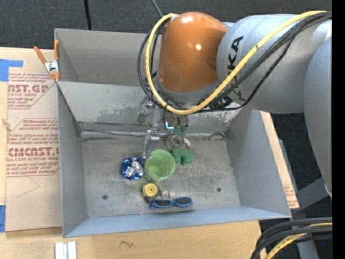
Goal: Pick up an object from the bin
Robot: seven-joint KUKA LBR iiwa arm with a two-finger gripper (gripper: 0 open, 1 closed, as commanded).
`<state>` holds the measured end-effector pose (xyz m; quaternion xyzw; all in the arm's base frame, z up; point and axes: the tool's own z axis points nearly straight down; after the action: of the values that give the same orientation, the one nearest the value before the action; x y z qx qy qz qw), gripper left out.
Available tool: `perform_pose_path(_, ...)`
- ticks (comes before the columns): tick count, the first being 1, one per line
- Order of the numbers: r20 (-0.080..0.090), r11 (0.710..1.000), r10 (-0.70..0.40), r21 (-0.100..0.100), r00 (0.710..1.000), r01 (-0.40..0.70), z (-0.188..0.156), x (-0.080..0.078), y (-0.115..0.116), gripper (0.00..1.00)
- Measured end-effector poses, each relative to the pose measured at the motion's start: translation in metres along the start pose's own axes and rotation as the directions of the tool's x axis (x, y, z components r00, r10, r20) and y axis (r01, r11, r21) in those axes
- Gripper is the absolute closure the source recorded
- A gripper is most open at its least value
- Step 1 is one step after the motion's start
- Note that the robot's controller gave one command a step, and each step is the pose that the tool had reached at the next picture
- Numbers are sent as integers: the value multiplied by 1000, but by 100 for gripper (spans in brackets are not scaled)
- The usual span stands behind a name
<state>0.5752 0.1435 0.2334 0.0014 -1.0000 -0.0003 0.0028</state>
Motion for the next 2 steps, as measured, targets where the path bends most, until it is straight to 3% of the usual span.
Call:
perform_pose_path(1, 10, 991, 137, -3, 991, -137, 120, 46, -80, 0)
perform_pose_path(2, 9, 990, 139, -2, 990, -139, 121, 47, -81, 100)
